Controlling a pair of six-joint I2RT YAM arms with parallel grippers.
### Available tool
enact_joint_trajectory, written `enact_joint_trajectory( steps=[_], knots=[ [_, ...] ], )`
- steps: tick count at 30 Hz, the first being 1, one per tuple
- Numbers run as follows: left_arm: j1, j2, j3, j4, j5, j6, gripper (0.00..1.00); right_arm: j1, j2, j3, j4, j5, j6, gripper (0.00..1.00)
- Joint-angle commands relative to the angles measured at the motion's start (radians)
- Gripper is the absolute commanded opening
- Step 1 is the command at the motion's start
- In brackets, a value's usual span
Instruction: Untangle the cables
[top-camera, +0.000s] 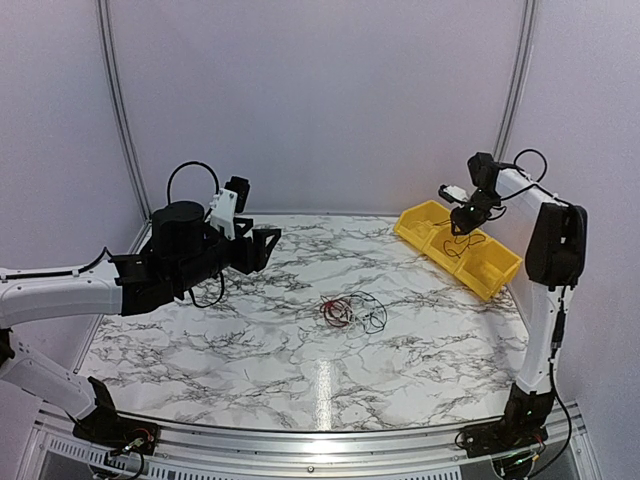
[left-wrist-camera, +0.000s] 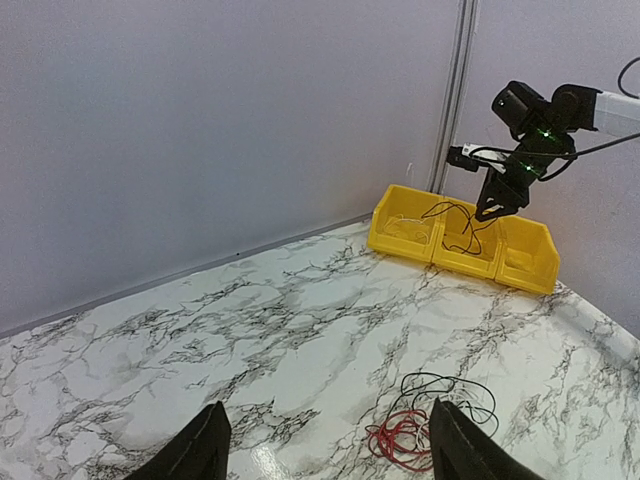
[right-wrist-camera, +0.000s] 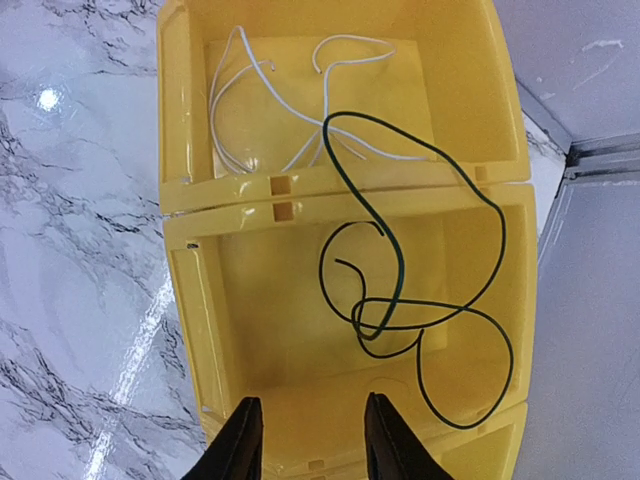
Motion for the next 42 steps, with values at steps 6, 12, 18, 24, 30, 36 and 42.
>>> enact_joint_trajectory(
  steps=[6,12,18,24,30,36,42],
  knots=[
    [-0.008,0.002,-0.008,0.026,-0.007,0.018,0.70,0.006,0.104,0.149,0.036,0.030,0.017,0.36],
    [-0.008,0.000,-0.009,0.025,-0.006,0.018,0.70,0.006,0.142,0.170,0.053,0.029,0.014,0.30],
    [-0.010,-0.002,-0.008,0.026,-0.009,0.024,0.71,0.006,0.109,0.152,0.074,-0.008,0.026,0.03],
    [-0.013,-0.005,-0.009,0.026,-0.007,0.024,0.71,0.006,-0.006,0.025,0.119,0.002,-0.017,0.00],
    [-0.017,-0.003,-0.008,0.025,-0.005,0.026,0.71,0.006,-0.116,-0.113,0.124,0.032,-0.071,0.00],
    [-0.019,0.003,-0.009,0.025,-0.005,0.028,0.71,0.001,-0.172,-0.183,0.119,0.046,-0.100,0.00],
    [-0.020,0.009,-0.009,0.025,-0.006,0.030,0.71,-0.011,-0.148,-0.201,0.086,0.092,-0.128,0.00]
  ],
)
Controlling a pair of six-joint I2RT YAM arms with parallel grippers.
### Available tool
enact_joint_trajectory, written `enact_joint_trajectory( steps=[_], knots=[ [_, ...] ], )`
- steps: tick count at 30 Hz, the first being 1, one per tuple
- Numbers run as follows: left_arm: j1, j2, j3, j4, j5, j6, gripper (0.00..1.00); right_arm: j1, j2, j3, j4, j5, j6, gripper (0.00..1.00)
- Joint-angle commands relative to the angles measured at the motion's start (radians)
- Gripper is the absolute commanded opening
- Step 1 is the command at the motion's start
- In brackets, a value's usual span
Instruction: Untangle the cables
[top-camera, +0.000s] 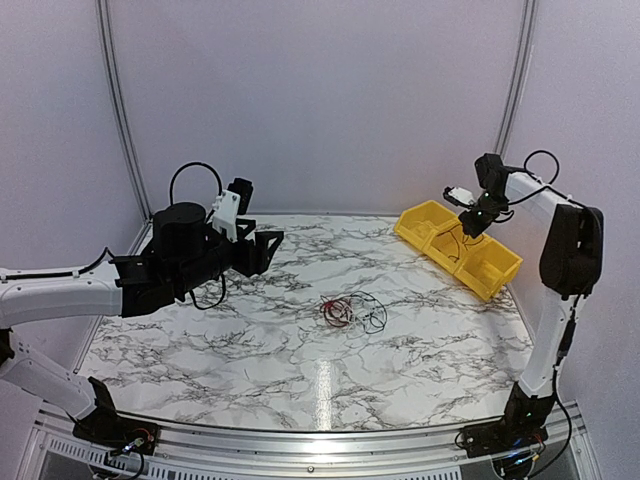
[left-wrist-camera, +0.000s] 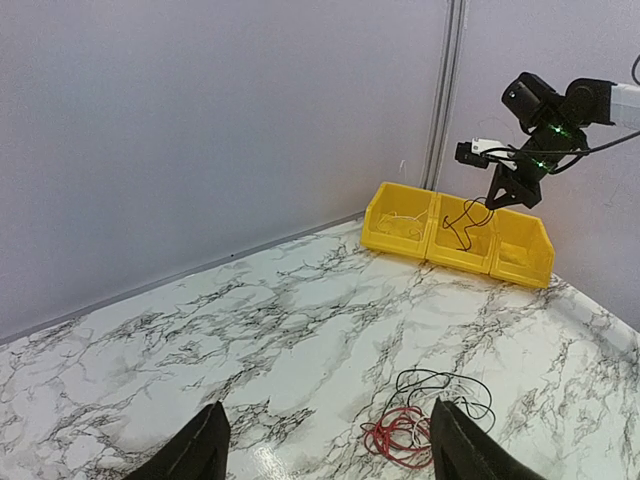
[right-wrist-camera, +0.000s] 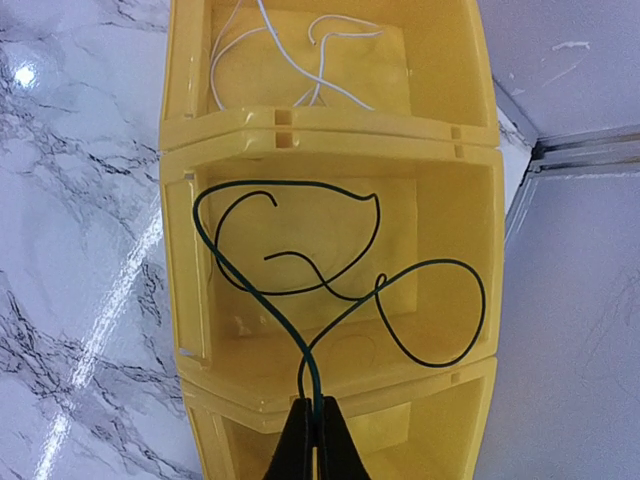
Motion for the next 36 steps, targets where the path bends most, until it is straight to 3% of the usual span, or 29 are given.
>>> enact_joint_trajectory(
  steps=[1,19,26,27,31,36],
  knots=[
    [-0.004,0.010,-0.009,0.025,-0.005,0.011,0.71,-0.012,0.019,0.004,-0.027,0.041,-0.031,0.00],
    [-0.008,0.019,-0.009,0.025,-0.011,0.022,0.71,-0.018,0.268,0.212,-0.024,0.059,-0.001,0.00],
    [-0.008,0.020,-0.008,0.024,-0.008,0.023,0.72,-0.016,0.245,0.208,-0.053,0.055,0.004,0.00],
    [-0.007,0.020,-0.008,0.024,-0.008,0.024,0.72,-0.016,0.225,0.196,-0.060,0.056,0.004,0.03],
    [-0.007,0.021,-0.007,0.024,-0.001,0.018,0.71,-0.012,0.125,0.114,-0.056,0.065,-0.008,0.28],
    [-0.010,0.028,-0.007,0.024,0.010,0.012,0.71,-0.005,0.020,0.029,-0.053,0.088,-0.015,0.46]
  ],
)
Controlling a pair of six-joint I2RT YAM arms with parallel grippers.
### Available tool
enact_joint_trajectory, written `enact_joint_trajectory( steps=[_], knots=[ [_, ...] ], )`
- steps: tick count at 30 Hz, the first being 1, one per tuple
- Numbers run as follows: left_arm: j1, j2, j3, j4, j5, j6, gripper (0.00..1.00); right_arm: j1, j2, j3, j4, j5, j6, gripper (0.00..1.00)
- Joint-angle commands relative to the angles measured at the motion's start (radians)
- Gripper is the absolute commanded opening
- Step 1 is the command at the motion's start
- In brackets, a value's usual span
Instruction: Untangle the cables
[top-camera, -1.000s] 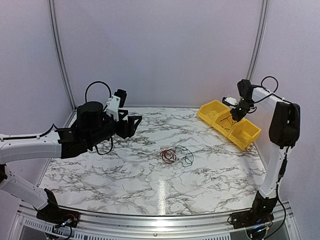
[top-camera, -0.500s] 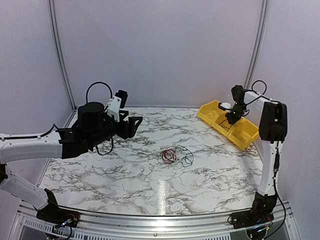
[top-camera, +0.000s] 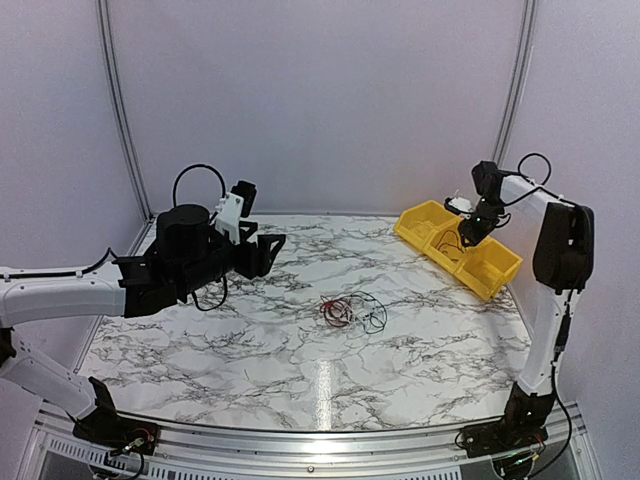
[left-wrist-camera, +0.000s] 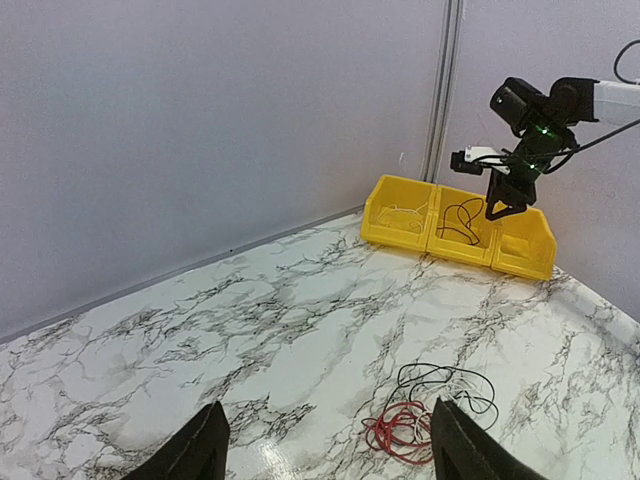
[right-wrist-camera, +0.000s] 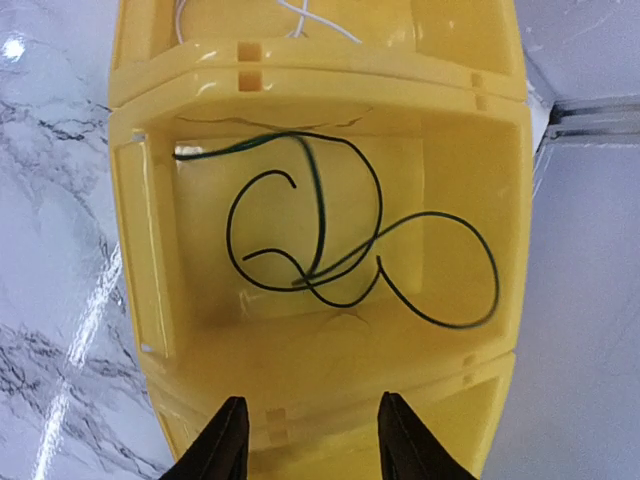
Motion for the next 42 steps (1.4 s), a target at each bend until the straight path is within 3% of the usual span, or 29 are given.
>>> enact_joint_trajectory(
  steps=[1,6,13,18,29,36,42],
  knots=[
    [-0.007,0.014,-0.006,0.023,0.012,0.004,0.71,0.008,-0.117,-0.044,0.000,0.020,0.000,0.47],
    [-0.007,0.026,-0.006,0.022,0.022,-0.001,0.72,0.052,-0.208,-0.126,0.056,-0.074,0.031,0.49],
    [-0.008,0.077,0.004,0.008,0.031,-0.011,0.72,0.184,-0.334,-0.374,0.261,-0.500,0.054,0.45],
    [-0.006,0.132,0.026,-0.022,0.005,0.010,0.77,0.288,-0.302,-0.456,0.315,-0.633,0.087,0.42],
    [-0.007,0.308,0.159,-0.163,0.049,0.025,0.76,0.323,-0.258,-0.588,0.229,-0.704,0.183,0.51],
    [-0.015,0.358,0.195,-0.167,0.071,-0.012,0.73,0.324,-0.194,-0.628,0.240,-0.780,0.201,0.52],
    [-0.040,0.391,0.233,-0.199,0.067,-0.008,0.70,0.325,-0.157,-0.628,0.264,-0.786,0.232,0.46]
  ],
)
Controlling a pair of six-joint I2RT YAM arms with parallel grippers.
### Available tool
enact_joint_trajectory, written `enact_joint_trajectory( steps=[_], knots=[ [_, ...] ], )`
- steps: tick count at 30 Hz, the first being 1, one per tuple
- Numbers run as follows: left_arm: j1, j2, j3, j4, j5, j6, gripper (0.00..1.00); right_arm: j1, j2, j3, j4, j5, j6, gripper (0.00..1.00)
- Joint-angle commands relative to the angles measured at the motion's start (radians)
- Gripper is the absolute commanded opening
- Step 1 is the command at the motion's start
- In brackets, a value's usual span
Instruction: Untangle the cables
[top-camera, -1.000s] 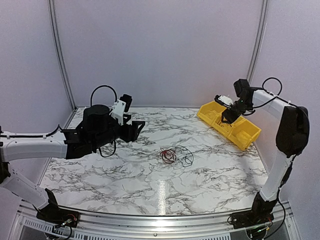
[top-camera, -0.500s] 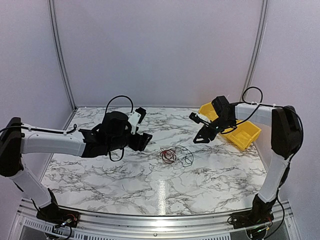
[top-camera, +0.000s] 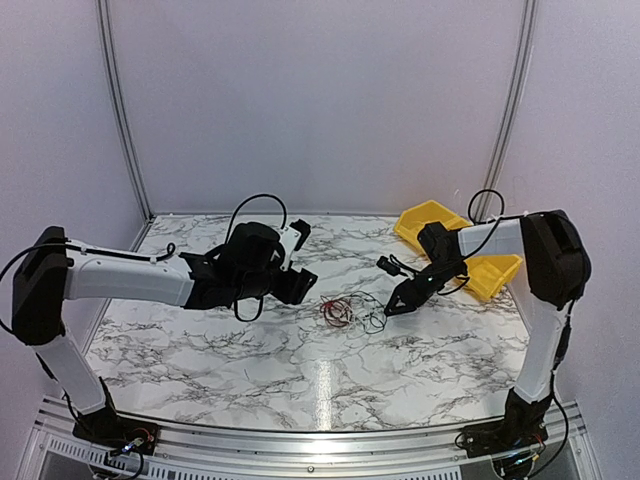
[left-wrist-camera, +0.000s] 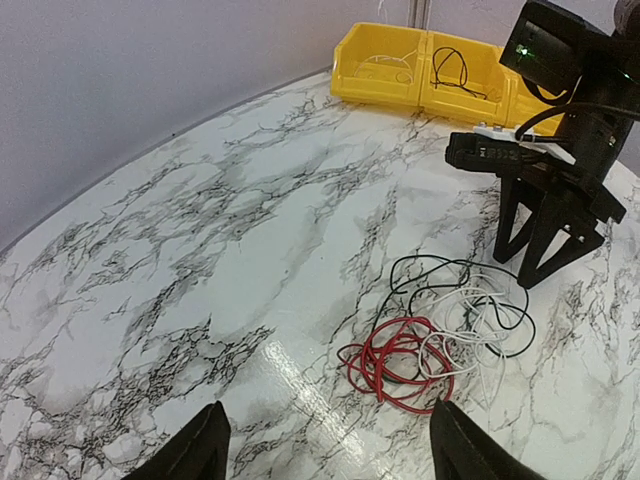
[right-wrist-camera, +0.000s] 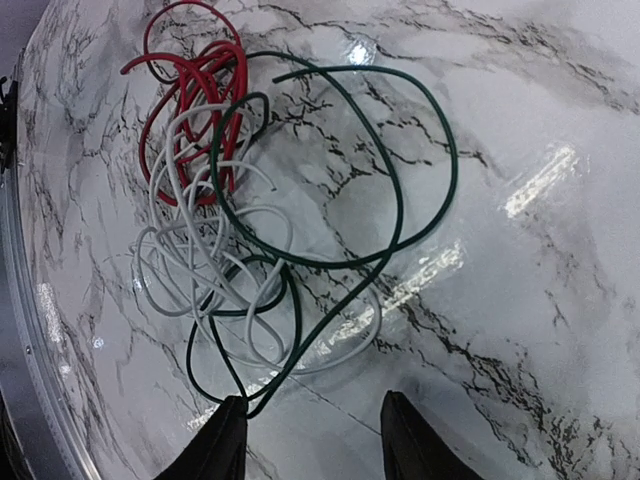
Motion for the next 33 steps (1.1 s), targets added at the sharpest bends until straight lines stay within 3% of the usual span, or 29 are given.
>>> enact_joint_trajectory(
  steps=[1,5,12,21,33],
  knots=[
    [-0.024,0.028,0.043,-0.039,0.007,-0.016,0.70,0.002,0.017,0.006,0.021,-0.045,0.033,0.45],
    [-0.042,0.044,0.040,-0.016,0.005,-0.084,0.69,0.002,0.038,0.014,0.014,-0.085,0.038,0.33],
    [-0.079,0.108,0.068,0.067,-0.029,-0.163,0.69,0.003,0.074,0.041,0.008,-0.103,0.049,0.26],
    [-0.110,0.261,0.208,0.118,-0.034,-0.204,0.69,0.003,0.022,0.042,0.035,-0.125,0.053,0.00],
    [-0.113,0.490,0.387,0.156,-0.023,-0.272,0.64,0.002,-0.050,0.038,0.034,-0.189,0.019,0.00]
  ],
)
